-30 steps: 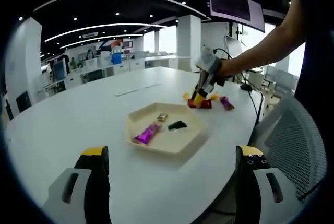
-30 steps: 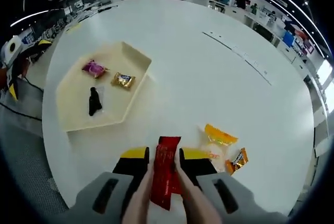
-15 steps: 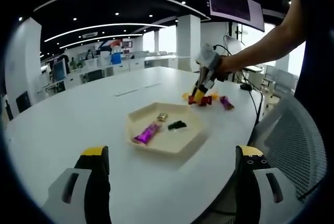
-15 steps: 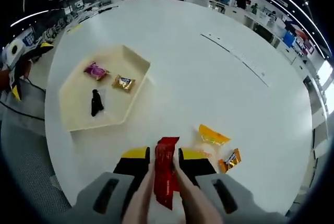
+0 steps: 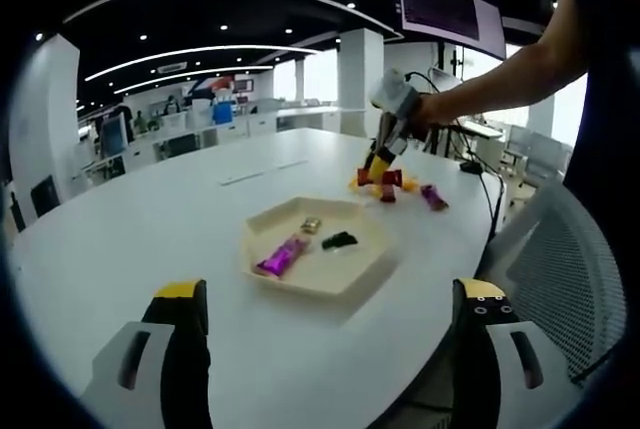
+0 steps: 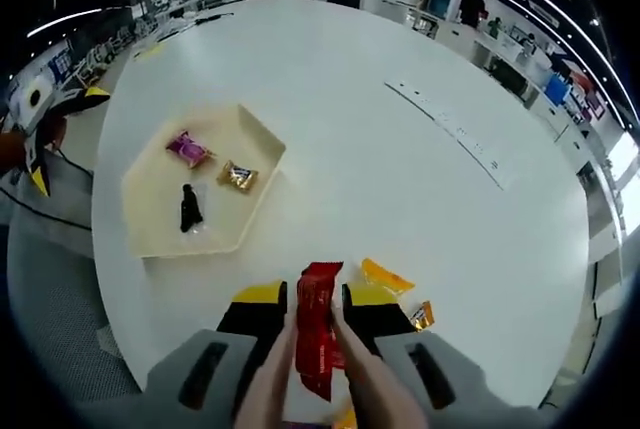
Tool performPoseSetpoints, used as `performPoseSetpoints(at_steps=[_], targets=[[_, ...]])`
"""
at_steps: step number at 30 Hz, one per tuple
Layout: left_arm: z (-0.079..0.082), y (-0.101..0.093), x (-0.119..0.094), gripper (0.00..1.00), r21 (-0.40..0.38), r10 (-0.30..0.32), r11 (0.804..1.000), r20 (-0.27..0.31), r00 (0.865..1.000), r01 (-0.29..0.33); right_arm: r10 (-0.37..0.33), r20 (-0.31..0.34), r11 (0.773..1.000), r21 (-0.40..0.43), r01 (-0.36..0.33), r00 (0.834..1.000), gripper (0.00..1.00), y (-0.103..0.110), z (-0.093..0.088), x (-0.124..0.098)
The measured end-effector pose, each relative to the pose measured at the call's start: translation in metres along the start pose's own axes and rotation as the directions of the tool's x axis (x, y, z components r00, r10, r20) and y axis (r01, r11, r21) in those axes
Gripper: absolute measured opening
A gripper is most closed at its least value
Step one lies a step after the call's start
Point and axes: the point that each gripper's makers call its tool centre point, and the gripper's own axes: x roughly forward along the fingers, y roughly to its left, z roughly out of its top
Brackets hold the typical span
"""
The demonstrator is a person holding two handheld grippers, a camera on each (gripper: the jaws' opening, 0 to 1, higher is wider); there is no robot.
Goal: Place the target food into the container with the food tongs after gripping and lifting it, then release it inside without dropping or visibly crushing the food.
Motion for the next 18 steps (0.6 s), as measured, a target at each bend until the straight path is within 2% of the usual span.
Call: performPoseSetpoints(at_steps=[18], targets=[[0.001, -0.002, 0.001, 1.00, 0.001, -0.009, 1.000, 0.006, 1.000, 0.009, 0.000, 0.017, 1.000, -0.023, 0.000, 1.000, 0.21, 0.001, 0.014, -0.011]])
